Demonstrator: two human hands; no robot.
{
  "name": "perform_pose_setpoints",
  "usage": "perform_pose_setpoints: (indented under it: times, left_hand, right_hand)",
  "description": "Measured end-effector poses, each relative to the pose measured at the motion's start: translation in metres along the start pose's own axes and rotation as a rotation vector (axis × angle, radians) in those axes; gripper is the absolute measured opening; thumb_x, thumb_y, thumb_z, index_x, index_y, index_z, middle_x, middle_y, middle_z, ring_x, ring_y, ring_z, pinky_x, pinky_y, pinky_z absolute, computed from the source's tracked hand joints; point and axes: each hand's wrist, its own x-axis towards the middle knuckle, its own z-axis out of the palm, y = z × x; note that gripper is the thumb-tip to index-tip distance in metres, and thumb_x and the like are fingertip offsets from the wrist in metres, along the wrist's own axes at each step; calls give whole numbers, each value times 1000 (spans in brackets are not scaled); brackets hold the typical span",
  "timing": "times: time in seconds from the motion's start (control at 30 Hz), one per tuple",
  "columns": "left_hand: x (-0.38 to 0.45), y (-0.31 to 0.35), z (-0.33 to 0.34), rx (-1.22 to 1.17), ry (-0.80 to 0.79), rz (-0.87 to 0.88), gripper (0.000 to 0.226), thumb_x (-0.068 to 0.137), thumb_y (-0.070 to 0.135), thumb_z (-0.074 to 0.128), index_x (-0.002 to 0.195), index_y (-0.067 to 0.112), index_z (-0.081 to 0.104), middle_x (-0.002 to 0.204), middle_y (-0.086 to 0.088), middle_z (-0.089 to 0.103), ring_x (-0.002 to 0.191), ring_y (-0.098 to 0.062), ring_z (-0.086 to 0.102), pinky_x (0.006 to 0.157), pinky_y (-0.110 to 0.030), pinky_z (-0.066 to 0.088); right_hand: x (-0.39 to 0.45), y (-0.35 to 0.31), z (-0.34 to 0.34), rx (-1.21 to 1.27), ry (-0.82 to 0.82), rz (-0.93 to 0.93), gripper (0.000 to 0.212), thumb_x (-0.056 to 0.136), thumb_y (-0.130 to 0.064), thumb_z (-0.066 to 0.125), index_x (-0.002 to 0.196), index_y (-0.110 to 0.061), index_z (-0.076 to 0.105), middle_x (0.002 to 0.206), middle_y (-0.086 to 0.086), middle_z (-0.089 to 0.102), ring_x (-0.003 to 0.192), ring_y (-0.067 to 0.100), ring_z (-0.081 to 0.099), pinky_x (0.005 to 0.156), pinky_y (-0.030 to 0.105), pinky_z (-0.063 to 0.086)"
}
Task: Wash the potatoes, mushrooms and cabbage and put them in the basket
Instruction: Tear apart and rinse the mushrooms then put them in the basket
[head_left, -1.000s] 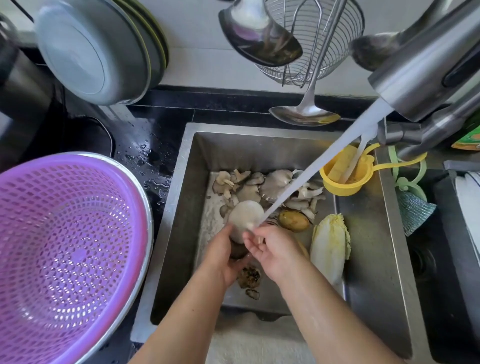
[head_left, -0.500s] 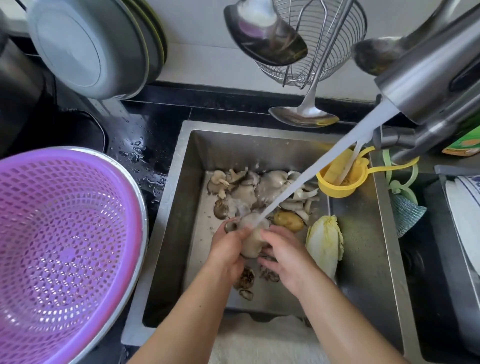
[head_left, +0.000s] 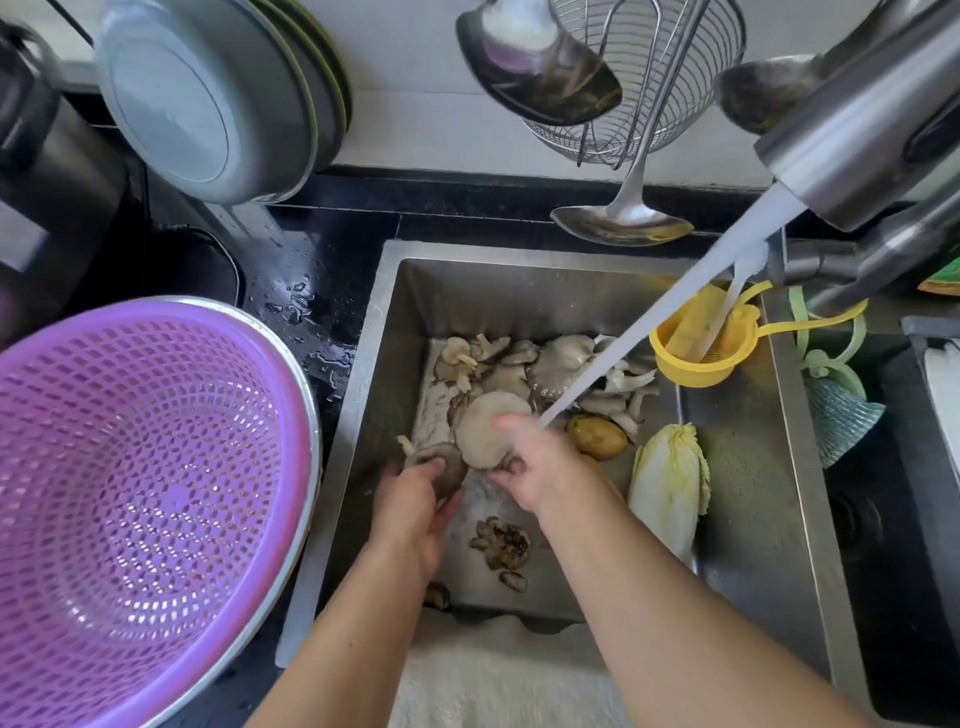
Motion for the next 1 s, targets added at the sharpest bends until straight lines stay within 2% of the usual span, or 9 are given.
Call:
perform_pose_setpoints:
  times: [0.1,0.23,0.33,0.47,0.57,0.7,0.77,0.87,1.0]
  left_hand:
    - [1,-2,-3,66,-76,29,56,100,-6,57,148,21,49,138,-12,57,106,-29,66,75,-38,60]
    - [-13,-5,15,224,-160,26,36,102,-3,57,129,19,64,126,-17,64,101,-33,73,67,-37,64]
    - [-22,-12,39,298,-278,1,29,100,-3,54,115,13,72,119,-25,71,98,-34,76,73,-38,64]
    - [-26,-25,67,294,-304,-93,30,104,21,48,108,14,77,116,-15,72,111,-31,69,90,-43,61]
    - [-17,-37,76,315,-307,-82,38,106,8,44,133,24,65,125,-14,69,114,-32,67,83,-42,63]
    - [-14,-40,69,292,-324,-125,84,87,-13,43,159,31,35,113,-16,69,98,-33,68,95,-51,60]
    - [-17,-35,64,261,-327,-146,63,80,-10,43,140,6,54,101,-16,68,94,-31,66,91,-48,62]
    - [-24,-20,59,152,-278,-210,30,84,6,50,108,-1,67,98,-14,69,92,-29,66,69,-36,60]
    - [-33,-4,52,153,-213,-123,20,89,1,59,99,0,77,102,-19,75,95,-30,69,79,-41,59]
  right_hand:
    - [-7,6,-18,-412,115,-305,29,86,-21,78,104,-20,56,102,-1,66,94,20,65,82,35,56]
    - [-21,12,-60,-1061,129,-774,28,92,-20,71,98,-25,45,86,-9,55,78,15,55,59,28,43]
    - [-17,20,-97,-1173,193,-1036,41,81,-1,75,92,-24,43,94,-7,52,88,15,48,68,25,35]
    - [-19,18,-132,-1069,325,-1037,46,76,6,76,89,-23,43,94,-6,50,89,17,46,70,25,32]
    - [-24,17,-143,-1082,354,-1131,47,73,9,76,89,-21,43,97,-3,52,96,20,50,75,25,36]
    - [-35,21,-149,-1231,303,-1311,46,69,15,74,91,-13,45,128,11,58,136,31,49,109,37,47]
    - [-42,24,-150,-1284,246,-1354,44,71,14,72,91,-14,44,138,13,54,146,31,41,116,38,41]
    - [-47,24,-135,-1296,154,-1413,37,75,13,69,91,-12,46,141,13,54,147,32,38,116,39,41]
    - [-46,13,-73,-1185,137,-1210,27,85,-5,68,105,-13,53,120,6,62,120,29,58,94,36,52]
